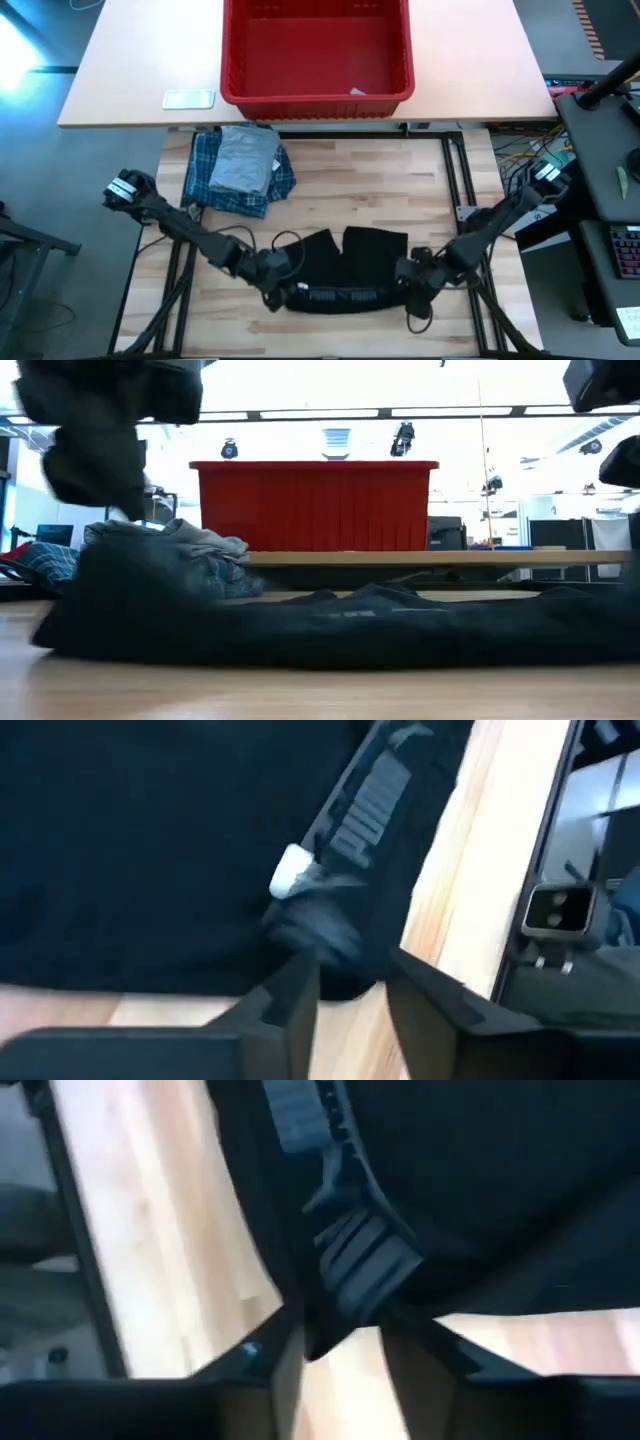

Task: Fold Laundry from Bin
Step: Fold the black underwear

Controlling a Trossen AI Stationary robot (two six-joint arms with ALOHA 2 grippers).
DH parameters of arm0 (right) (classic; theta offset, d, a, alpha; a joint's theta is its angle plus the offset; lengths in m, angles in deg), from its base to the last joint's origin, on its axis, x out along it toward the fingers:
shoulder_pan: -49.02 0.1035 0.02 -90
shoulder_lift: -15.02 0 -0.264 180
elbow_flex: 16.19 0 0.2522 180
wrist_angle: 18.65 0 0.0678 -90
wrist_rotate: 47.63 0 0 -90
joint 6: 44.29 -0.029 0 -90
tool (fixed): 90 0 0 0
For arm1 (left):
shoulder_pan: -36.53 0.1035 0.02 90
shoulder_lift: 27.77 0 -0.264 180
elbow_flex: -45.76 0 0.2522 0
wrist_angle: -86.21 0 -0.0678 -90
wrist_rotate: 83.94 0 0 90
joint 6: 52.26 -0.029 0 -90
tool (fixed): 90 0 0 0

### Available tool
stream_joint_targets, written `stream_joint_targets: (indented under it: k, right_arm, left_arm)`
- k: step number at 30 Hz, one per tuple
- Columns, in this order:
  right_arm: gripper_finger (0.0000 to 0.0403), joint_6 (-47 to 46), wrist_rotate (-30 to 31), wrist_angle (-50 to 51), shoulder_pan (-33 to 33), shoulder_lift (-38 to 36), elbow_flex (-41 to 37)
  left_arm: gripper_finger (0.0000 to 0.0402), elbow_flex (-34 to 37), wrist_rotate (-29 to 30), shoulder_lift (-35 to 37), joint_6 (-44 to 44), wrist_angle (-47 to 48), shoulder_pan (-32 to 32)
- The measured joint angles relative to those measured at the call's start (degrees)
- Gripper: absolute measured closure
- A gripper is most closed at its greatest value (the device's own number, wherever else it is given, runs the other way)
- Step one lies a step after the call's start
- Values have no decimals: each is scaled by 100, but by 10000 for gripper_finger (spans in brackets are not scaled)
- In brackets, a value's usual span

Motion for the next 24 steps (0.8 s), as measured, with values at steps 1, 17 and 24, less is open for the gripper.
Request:
stream_joint_targets:
  k: [1, 17, 24]
  right_arm:
    - [267, 48, -62, 14, 11, 100, 112]
    - [163, -64, 1104, 349, -988, 623, -131]
    - [163, 159, 836, 543, -1691, 644, -667]
  left_arm:
    - [294, 10, -4, -5, 30, 49, -52]
    - [245, -166, 1443, -1267, -624, 197, 715]
    - [249, -306, 1717, -1717, -681, 784, 893]
